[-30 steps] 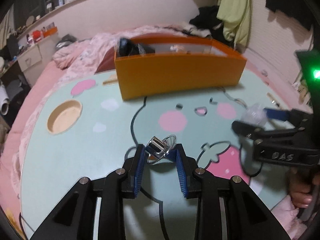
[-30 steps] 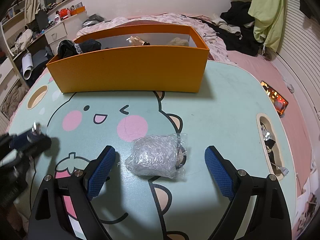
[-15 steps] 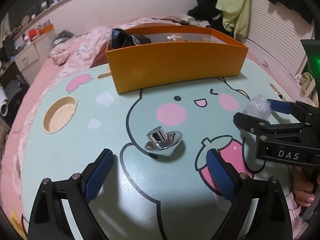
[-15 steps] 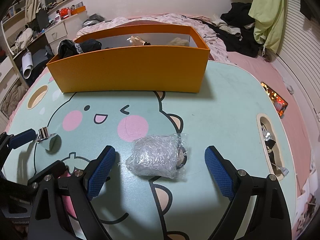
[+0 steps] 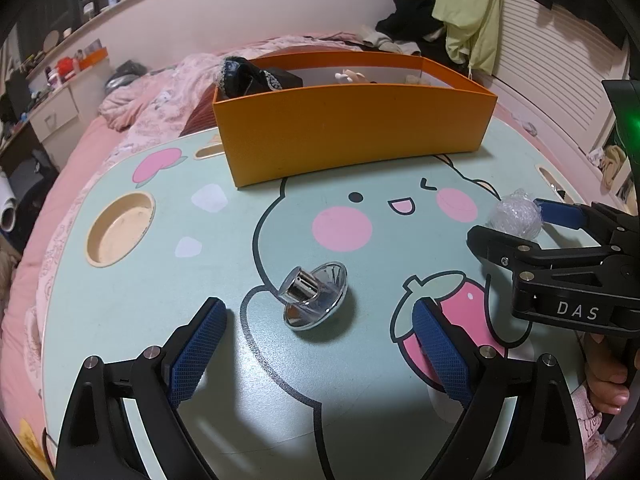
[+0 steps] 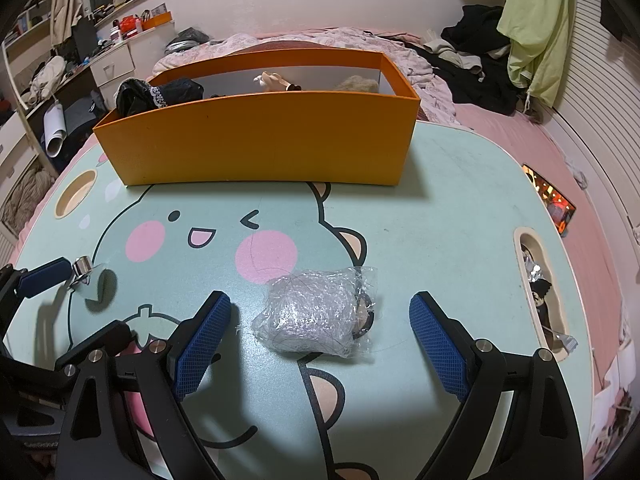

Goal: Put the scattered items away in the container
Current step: 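Grasp the silver metal piece with the left gripper, then carry the metal piece with the left gripper while the right carries the bundle into the orange box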

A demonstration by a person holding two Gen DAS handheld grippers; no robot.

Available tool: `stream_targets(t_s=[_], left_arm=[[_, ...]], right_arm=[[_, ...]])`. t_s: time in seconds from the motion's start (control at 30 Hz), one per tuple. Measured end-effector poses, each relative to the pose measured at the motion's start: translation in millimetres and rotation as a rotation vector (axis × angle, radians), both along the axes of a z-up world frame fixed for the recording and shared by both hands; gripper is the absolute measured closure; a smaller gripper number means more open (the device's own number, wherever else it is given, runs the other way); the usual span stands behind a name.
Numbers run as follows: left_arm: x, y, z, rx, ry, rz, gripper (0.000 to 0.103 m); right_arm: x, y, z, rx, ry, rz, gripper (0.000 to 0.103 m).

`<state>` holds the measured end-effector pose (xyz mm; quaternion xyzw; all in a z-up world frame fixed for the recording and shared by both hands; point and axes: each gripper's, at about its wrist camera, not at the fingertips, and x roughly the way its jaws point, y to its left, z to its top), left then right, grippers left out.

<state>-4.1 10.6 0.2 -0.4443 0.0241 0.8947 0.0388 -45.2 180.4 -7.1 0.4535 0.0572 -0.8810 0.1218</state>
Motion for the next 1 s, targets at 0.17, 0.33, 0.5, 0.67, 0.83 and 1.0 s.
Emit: stream_targets(t_s=[0.17,0.33,0.5,0.67,0.83,1.0], left_arm=[[6.7,-0.5,5.0,0.010,0.055,-0.009,0.056],[13.4,4.2,9.4,0.024,0.101,-0.054,0.075],[15.9,2.6,11.9,0.034,0.129,-0.046,0.075],[16.4,3.4,12.4,0.039,0.137,-0.044,0.075],[17.2,2.0,12.9,0.054,0.146,-0.041,0.075],[17.2,1.9,12.4,0.057,0.144,-0.039,0.074]], right_arm=[[0.2,-0.6,0.3,-0.003,0.002,0.007,0.015],[17.2,-14.6,5.7,0.007,0.081,0.120,0.069],[24.7,-19.7,9.3,0.008,0.131,0.164,0.069],[24.3,-16.3,11.6,-0.032,0.136,0.169,0.069],[28.8,-15.5,14.8,-0.066,0.153,0.194,0.069],[30.9,-15.7,15.8,-0.079,0.157,0.205,0.069]])
